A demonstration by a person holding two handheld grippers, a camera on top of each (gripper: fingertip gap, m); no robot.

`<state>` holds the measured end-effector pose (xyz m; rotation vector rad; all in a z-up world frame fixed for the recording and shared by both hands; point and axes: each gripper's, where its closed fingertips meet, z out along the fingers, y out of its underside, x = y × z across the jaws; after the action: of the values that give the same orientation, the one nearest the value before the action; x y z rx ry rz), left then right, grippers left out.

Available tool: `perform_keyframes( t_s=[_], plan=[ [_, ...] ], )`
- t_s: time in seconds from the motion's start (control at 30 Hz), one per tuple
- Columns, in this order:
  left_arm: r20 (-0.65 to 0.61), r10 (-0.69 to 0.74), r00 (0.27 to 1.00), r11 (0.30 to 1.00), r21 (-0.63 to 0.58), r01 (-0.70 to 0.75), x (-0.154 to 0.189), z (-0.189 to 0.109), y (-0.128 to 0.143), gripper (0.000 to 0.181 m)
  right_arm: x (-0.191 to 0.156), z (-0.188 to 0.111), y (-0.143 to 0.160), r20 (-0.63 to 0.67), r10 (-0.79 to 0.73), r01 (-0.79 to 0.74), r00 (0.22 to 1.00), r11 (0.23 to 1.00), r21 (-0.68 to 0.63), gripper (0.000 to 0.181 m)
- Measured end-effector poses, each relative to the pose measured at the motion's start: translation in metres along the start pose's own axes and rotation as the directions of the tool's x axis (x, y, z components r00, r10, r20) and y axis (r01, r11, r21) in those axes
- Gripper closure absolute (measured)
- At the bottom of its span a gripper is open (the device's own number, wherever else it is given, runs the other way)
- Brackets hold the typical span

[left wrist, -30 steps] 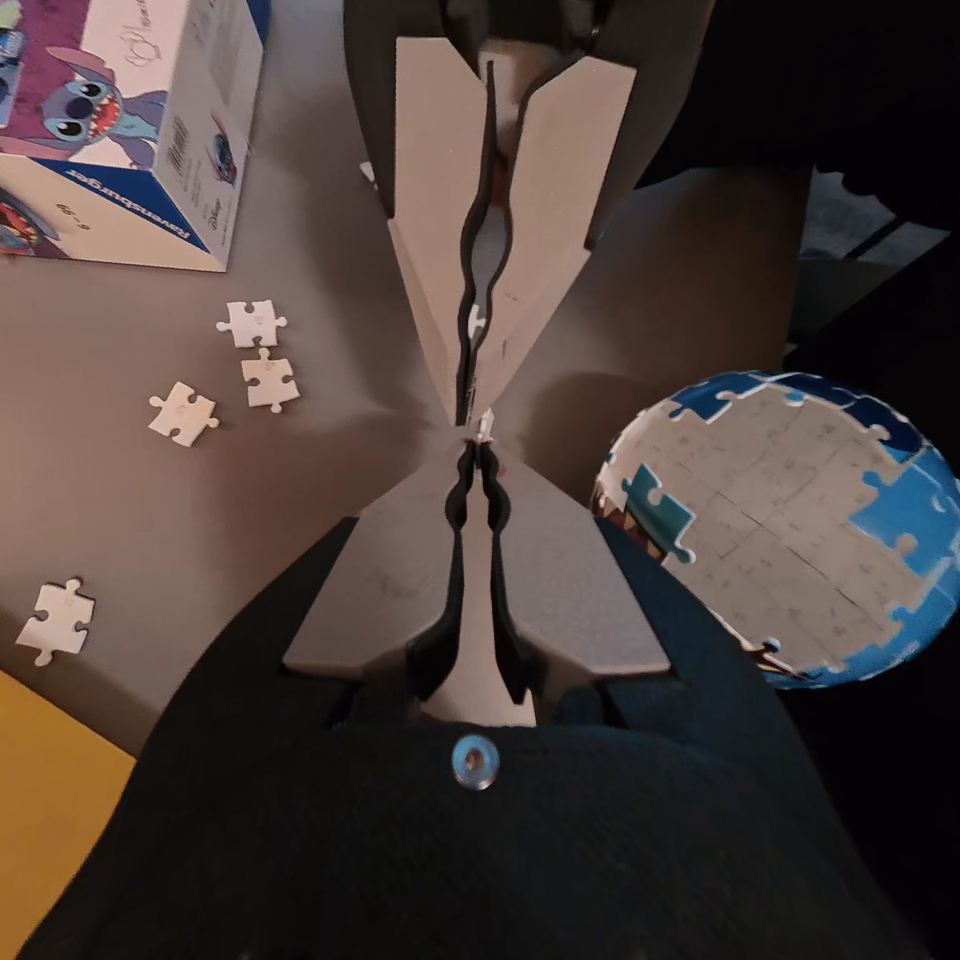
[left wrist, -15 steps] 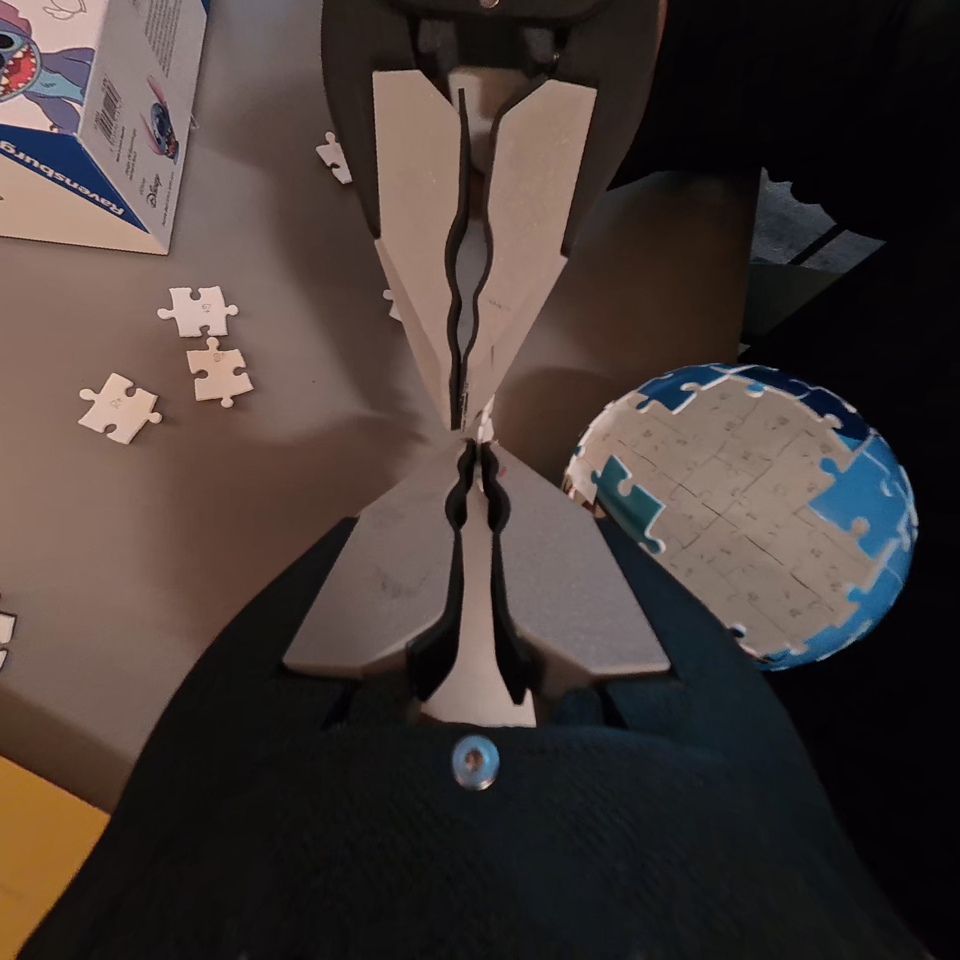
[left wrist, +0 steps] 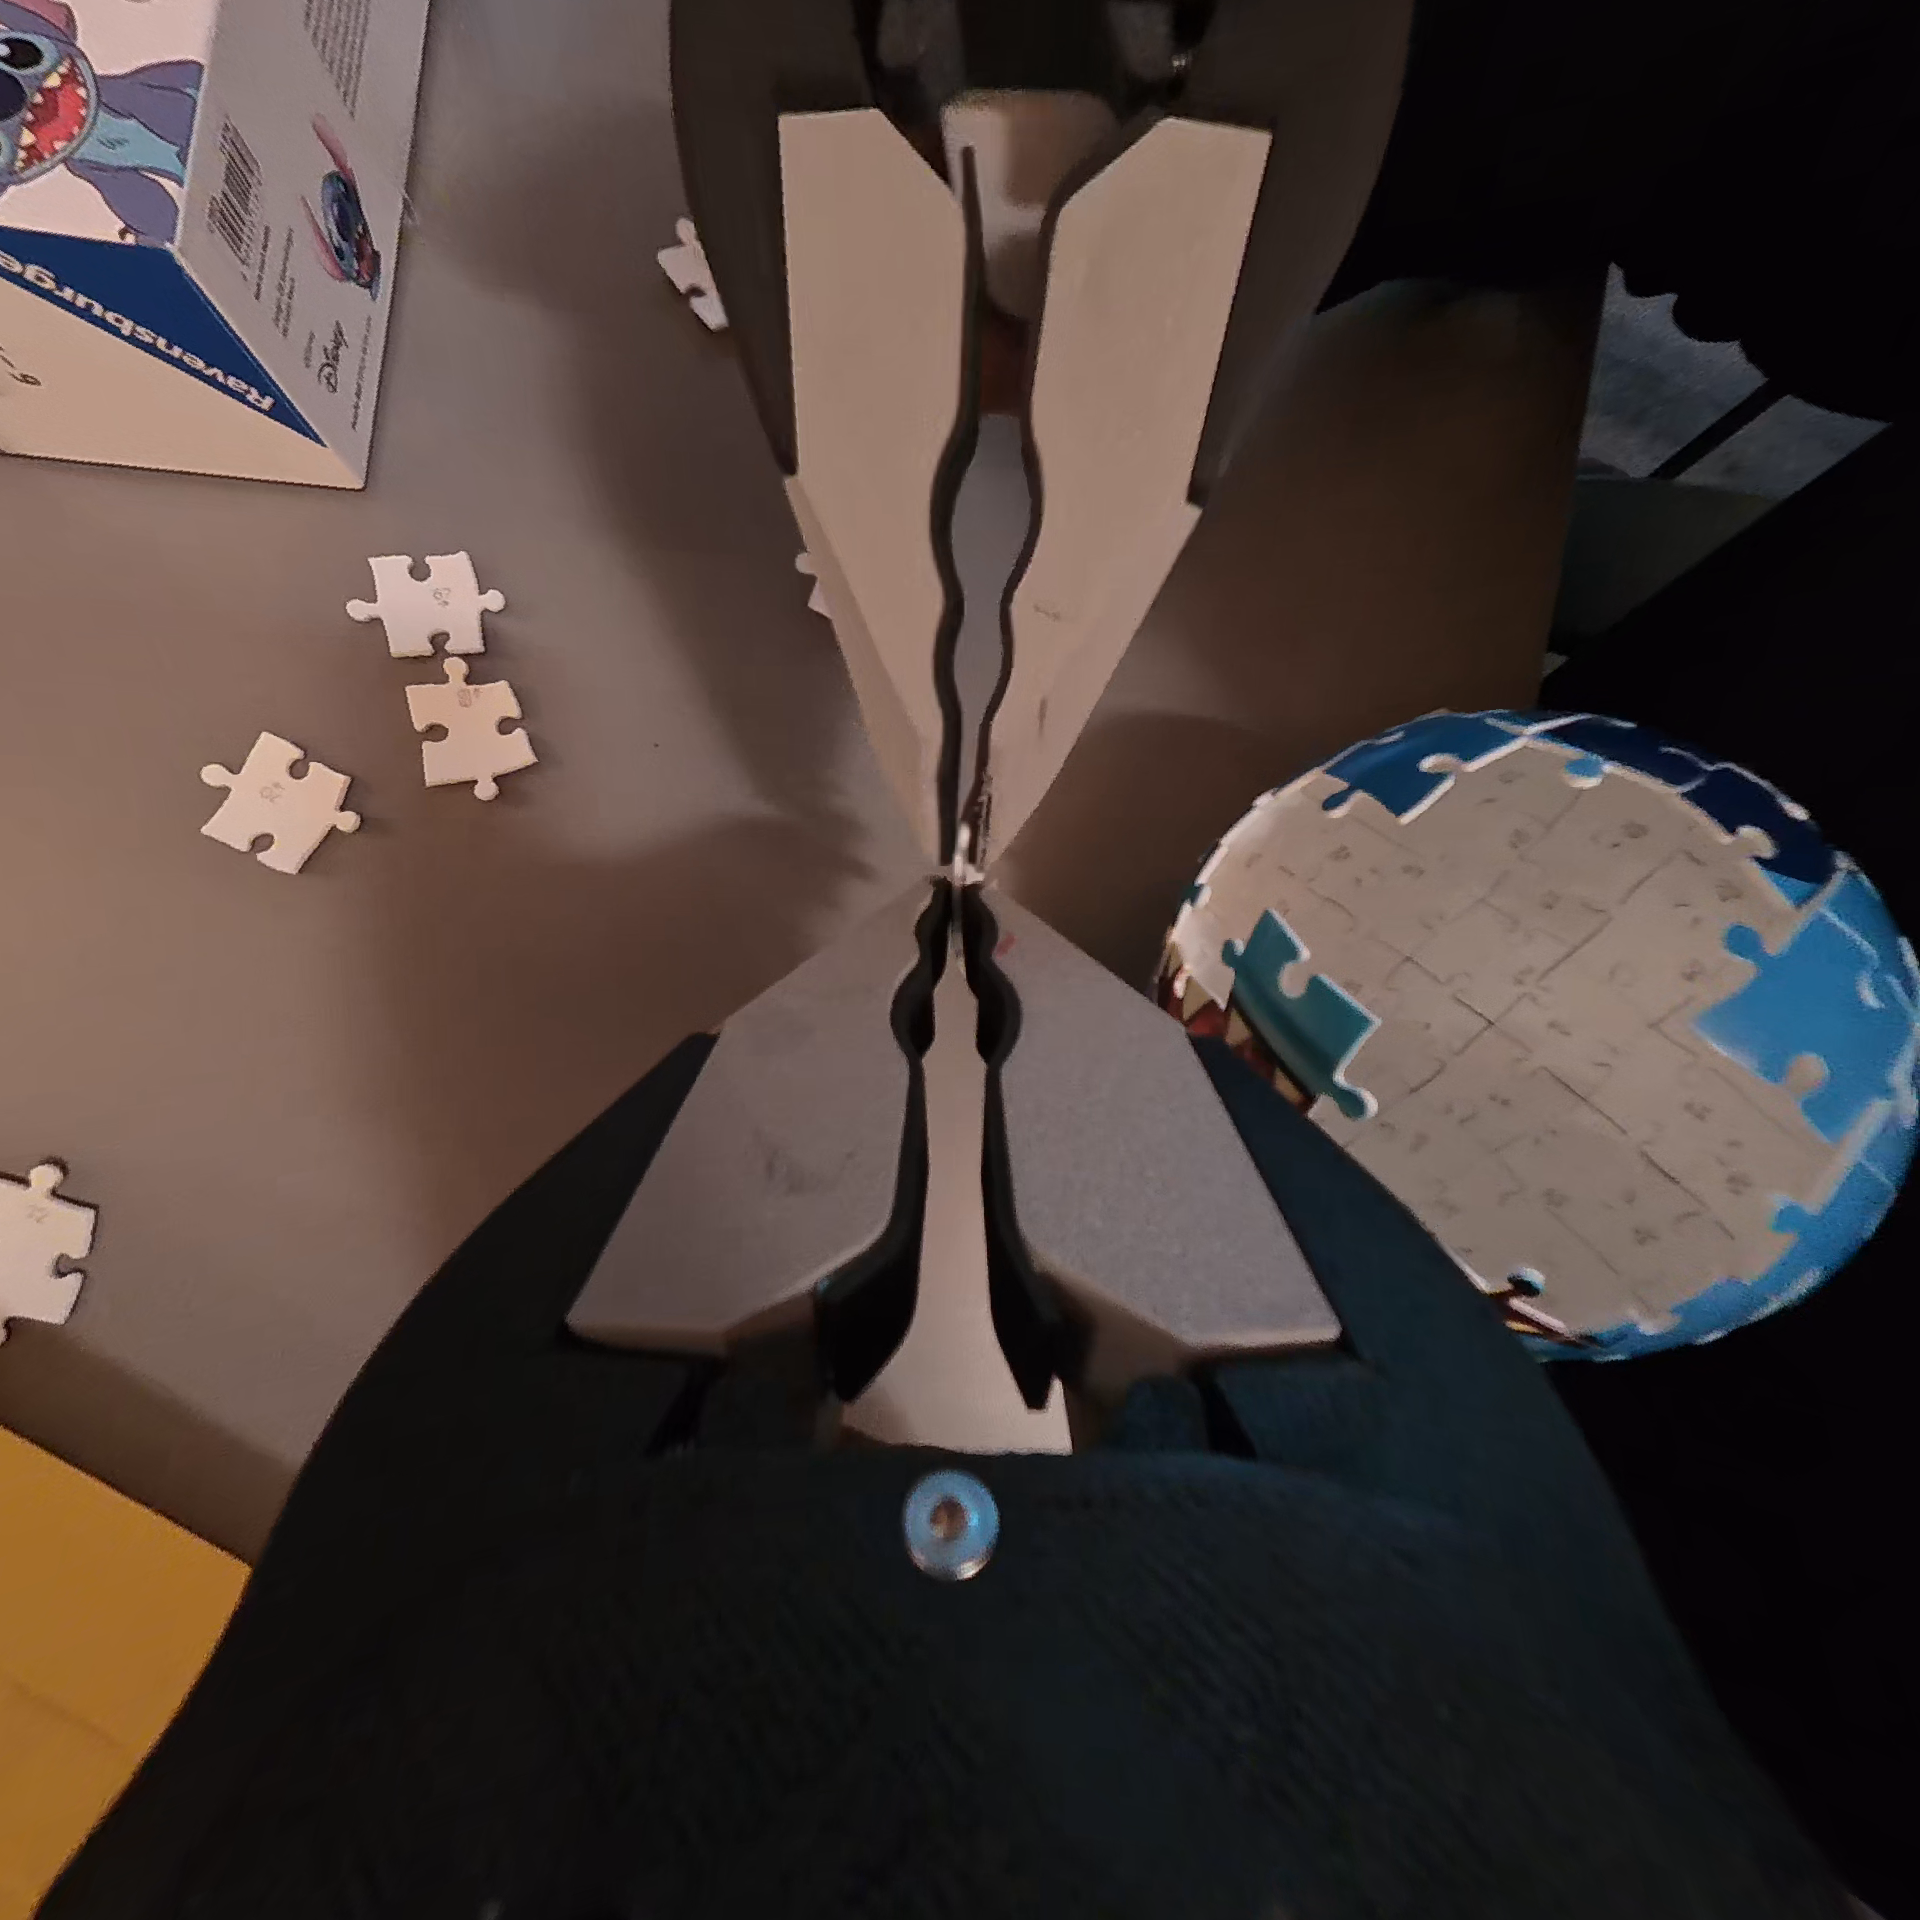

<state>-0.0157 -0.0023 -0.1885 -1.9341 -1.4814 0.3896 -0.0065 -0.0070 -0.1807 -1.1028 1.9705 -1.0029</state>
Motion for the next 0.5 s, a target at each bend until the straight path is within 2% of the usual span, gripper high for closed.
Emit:
perform_keyframes(
  t_s=[0.13, 0.5],
  plan=[
    [-0.002, -0.002, 1.000, 1.000, -0.003, 0.002, 0.0009, 0.0010, 0.0006, 0.181, 0.0009, -0.0006, 0.0011, -0.017, -0.018, 0.018, 1.000, 1.000, -0.007, 0.181],
    [-0.023, 0.000, 1.000, 1.000, 0.000, 0.000, 0.0084, -0.0008, 0.0021, 0.181, -0.0087, 0.0010, 0.0064, 0.037, -0.018, 0.019, 0.999, 0.999, -0.026, 0.181]
  ],
)
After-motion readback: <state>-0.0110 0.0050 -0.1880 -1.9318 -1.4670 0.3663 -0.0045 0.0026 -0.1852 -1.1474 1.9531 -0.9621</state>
